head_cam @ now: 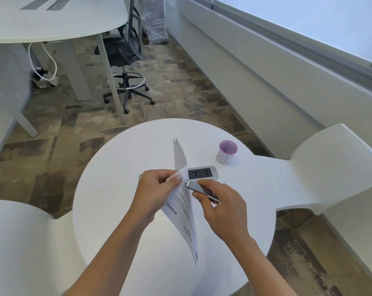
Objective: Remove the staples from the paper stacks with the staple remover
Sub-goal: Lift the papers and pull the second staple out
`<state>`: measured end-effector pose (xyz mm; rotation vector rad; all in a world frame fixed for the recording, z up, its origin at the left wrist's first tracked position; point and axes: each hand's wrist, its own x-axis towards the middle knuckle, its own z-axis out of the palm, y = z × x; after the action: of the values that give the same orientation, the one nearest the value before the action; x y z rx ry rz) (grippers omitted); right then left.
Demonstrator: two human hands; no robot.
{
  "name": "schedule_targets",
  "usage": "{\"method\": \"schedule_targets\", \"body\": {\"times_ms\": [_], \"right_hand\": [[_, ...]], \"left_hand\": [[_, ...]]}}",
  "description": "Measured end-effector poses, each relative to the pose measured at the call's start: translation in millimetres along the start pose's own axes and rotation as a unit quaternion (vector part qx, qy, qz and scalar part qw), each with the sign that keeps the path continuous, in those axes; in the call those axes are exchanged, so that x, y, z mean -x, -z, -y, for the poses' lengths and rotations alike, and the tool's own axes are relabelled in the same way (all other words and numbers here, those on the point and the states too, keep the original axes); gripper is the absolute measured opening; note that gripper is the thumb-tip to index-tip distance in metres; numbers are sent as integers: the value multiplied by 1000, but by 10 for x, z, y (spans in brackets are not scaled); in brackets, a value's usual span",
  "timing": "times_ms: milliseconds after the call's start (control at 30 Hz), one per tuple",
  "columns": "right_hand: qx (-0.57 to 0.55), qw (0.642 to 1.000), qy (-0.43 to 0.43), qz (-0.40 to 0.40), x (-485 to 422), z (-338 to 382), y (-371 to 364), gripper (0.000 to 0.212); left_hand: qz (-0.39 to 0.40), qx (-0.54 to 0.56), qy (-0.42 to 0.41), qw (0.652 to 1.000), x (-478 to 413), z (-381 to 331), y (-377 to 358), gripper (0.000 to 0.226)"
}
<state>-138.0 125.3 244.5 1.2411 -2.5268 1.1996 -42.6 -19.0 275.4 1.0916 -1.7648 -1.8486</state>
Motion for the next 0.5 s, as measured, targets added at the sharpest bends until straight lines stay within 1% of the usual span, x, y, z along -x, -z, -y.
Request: {"method": "schedule_targets", "body": {"times_ms": [100,233,333,500], "right_hand": [[-7,1000,4,-8,5,8,6,15],[-8,999,16,-37,12,37,24,15],[15,999,24,-34,20,51,44,15],[67,994,62,-61,18,94,79,15]], "left_hand": [[-3,-13,-10,1000,15,-10,-12,11],[-4,-24,-13,1000,43,-14,-40,11],[-18,-35,-14,999,66,-5,-67,10],[-34,-39,-22,998,88,-6,-91,11]]}}
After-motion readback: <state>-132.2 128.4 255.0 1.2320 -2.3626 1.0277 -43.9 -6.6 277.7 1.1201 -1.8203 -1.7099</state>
